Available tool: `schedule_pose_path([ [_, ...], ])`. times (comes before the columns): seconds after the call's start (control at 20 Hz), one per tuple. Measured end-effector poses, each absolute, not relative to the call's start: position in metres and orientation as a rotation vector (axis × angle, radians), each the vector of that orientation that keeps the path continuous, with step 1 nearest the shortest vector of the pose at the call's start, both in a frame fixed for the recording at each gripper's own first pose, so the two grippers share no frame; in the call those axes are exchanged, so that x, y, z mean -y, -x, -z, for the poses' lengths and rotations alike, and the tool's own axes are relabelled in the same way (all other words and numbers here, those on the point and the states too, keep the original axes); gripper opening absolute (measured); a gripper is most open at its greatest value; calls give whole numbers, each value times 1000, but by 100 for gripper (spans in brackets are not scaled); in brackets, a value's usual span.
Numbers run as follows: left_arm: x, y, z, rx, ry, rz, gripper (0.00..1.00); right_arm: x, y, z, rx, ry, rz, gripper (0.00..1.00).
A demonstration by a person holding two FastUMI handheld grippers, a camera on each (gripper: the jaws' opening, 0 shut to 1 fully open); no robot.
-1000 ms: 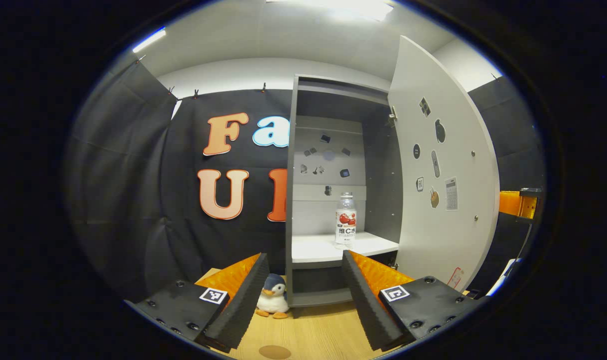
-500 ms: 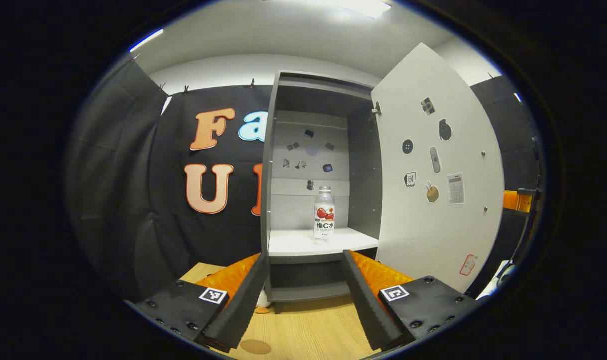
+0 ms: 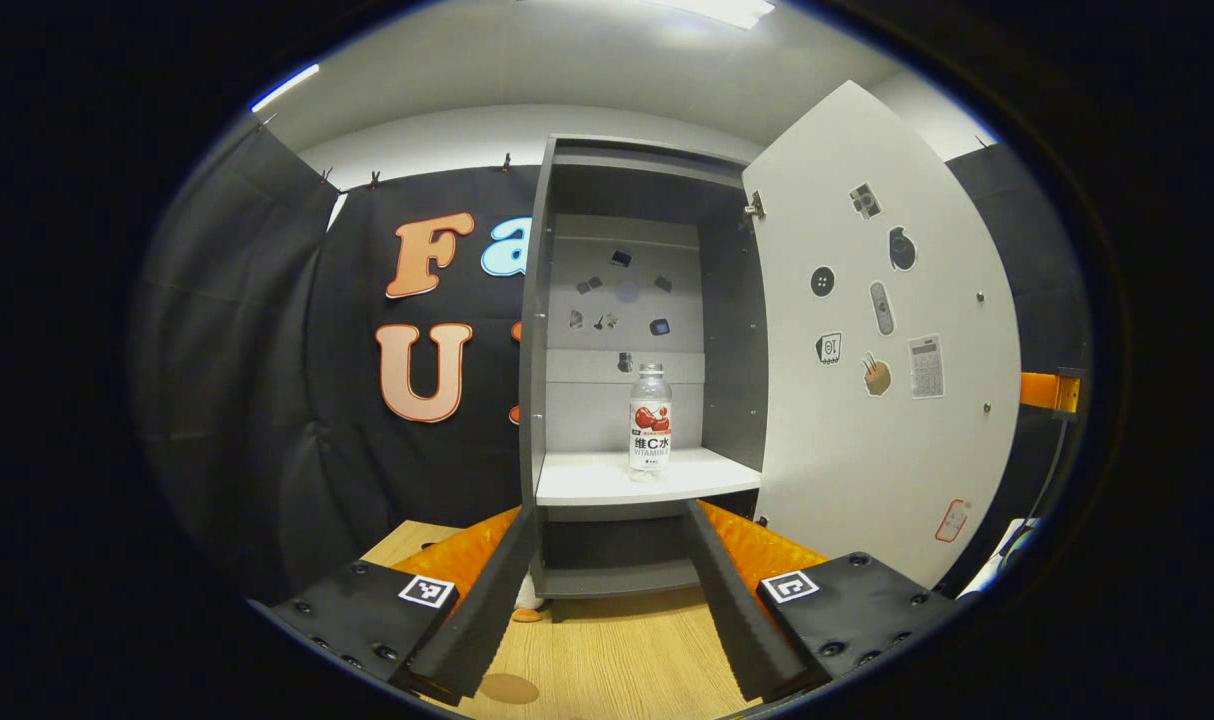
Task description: Open the cabinet door with the right hand, grasp the bottle in the cabinet with the left hand and place it on the coaster, then close the cabinet door with the right hand.
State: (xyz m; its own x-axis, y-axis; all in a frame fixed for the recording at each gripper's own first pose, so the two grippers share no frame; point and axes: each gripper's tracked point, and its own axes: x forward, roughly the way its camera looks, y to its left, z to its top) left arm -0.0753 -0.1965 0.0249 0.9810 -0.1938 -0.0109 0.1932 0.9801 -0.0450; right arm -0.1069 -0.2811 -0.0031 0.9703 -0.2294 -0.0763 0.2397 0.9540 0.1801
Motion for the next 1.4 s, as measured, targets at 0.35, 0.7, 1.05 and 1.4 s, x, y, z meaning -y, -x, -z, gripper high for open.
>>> schedule_pose_path([
  [0.35, 210, 65, -38, 1, 38, 226, 96, 263, 139, -19, -47, -86, 273, 18],
  [0.7, 215, 38, -44, 22, 48, 275, 95, 199, 130, -27, -27, -108, 182, 44],
  [1.05, 224, -30, -39, 25, 87, 344, 96, 131, 70, -24, -15, -54, 125, 58],
  [1.4, 250, -108, -31, 44, 48, 435, 95, 98, -2, -1, -47, -70, 122, 73],
])
